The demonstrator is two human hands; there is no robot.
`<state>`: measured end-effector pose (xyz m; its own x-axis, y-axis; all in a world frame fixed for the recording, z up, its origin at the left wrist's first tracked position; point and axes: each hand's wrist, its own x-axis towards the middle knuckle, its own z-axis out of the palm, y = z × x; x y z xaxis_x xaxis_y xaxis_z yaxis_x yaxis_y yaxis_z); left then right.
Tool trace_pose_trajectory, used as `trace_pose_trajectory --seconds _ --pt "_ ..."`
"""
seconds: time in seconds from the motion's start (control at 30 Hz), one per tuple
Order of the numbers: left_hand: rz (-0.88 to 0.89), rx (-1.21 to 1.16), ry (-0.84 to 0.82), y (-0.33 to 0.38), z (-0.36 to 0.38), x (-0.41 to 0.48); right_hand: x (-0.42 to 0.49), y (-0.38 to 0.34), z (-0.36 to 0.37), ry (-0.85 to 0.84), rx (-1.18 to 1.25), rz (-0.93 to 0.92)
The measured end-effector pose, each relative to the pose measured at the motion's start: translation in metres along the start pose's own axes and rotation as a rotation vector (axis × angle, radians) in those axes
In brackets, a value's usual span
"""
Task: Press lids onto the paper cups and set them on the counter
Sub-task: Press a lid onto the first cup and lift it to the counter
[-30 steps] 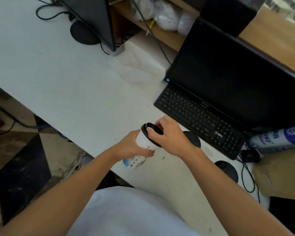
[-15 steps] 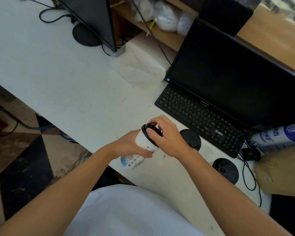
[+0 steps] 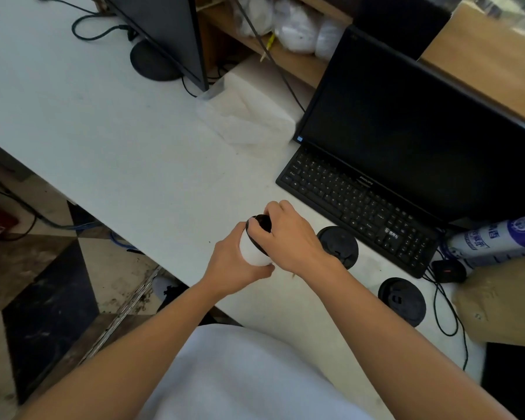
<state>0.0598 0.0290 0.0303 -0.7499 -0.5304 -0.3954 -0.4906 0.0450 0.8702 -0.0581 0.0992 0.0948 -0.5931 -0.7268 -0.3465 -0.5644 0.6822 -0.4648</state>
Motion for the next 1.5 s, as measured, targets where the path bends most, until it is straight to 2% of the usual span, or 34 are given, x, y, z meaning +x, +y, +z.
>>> trace_pose_trajectory --seconds 0.2,0.4,0.63,0.8,0.87,0.97,1.03,1.17,1.27,1.37,1.5 --pt "0.054 -0.090 -0.201 0.004 -0.017 0.007 -0.005 0.000 -0.008 -0.011 0.025 -0.122" --pt "-0.088 -0.201 -0.600 0.008 -0.040 0.013 -0.015 -0.001 -0.016 -0.080 0.044 -0.274" --pt "-0.132 -0.289 -0.808 0.009 -0.050 0.016 -0.021 -0.004 -0.018 -0.052 0.088 -0.326" --pt "-0.121 -0.346 -1.103 0.004 -0.058 0.018 -0.029 -0.006 -0.014 -0.079 0.141 -0.406" --pt "-0.121 -0.346 -1.172 0.001 -0.059 0.020 -0.031 -0.004 -0.011 -0.078 0.154 -0.434" --pt "-0.134 -0.331 -1.071 0.003 -0.057 0.019 -0.031 0.002 -0.008 -0.020 0.168 -0.457" --pt "-0.133 -0.273 -0.863 0.007 -0.051 0.016 -0.027 0.007 -0.006 0.018 0.186 -0.390" --pt "-0.003 0.018 -0.359 0.015 -0.030 0.009 -0.019 0.010 0.002 0.082 0.151 -0.143" --pt "0.069 0.134 -0.129 0.017 -0.015 0.004 -0.016 0.009 0.005 0.042 0.100 -0.041" --pt "0.057 0.141 -0.101 0.015 -0.009 0.002 -0.015 0.010 0.004 0.024 -0.028 -0.076" --pt "0.059 0.072 -0.216 0.011 -0.017 0.004 -0.019 0.010 -0.001 0.019 -0.089 -0.145"
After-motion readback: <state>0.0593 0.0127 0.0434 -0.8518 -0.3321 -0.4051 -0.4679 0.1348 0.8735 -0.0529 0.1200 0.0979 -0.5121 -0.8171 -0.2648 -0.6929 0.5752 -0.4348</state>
